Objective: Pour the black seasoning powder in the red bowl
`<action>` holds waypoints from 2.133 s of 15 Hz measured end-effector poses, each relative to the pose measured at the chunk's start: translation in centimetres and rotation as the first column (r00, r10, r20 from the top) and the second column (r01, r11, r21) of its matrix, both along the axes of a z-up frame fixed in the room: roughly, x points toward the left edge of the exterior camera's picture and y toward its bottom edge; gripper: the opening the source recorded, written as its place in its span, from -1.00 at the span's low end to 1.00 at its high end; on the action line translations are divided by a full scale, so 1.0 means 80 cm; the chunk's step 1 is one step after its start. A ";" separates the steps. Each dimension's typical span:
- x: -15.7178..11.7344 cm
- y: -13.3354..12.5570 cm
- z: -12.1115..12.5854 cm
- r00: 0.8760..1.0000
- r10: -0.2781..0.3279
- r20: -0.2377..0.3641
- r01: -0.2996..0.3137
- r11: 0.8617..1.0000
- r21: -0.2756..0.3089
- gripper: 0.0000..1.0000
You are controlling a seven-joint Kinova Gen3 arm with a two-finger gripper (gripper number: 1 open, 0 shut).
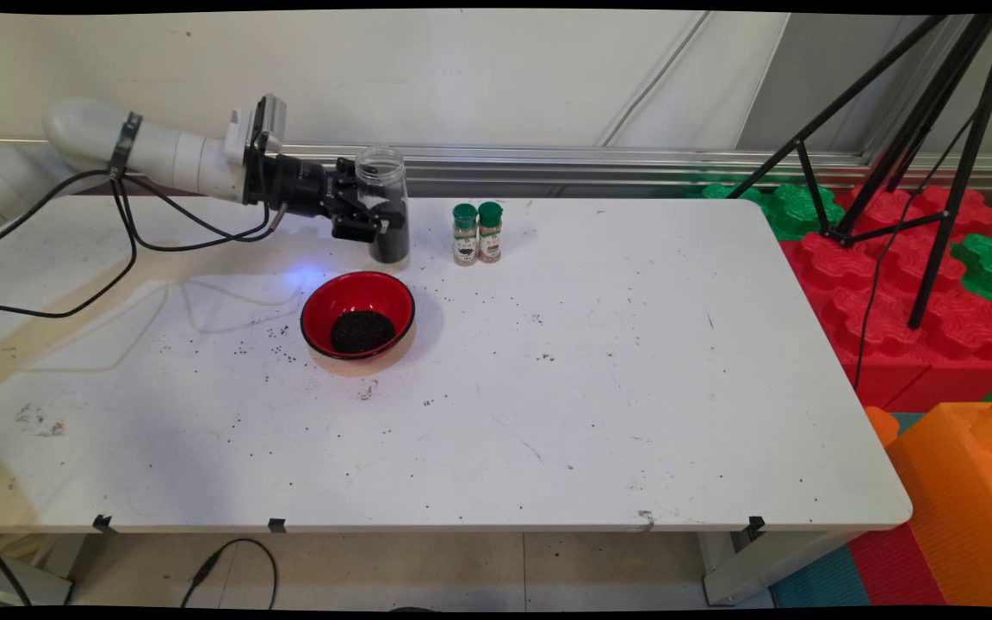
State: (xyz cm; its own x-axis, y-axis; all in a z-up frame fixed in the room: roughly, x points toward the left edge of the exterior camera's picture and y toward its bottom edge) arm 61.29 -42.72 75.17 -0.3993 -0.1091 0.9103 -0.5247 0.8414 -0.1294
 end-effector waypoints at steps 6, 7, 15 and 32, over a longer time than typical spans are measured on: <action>-0.002 0.005 0.011 0.999 -0.026 0.022 0.027 0.999 -0.046 -1.00; -0.003 0.007 0.013 0.999 -0.033 0.027 0.034 0.998 -0.054 -1.00; -0.005 0.024 0.017 0.989 -0.094 0.112 0.109 0.985 -0.135 -1.00; -0.011 0.045 0.015 0.914 -0.181 0.363 0.313 0.883 -0.349 -1.00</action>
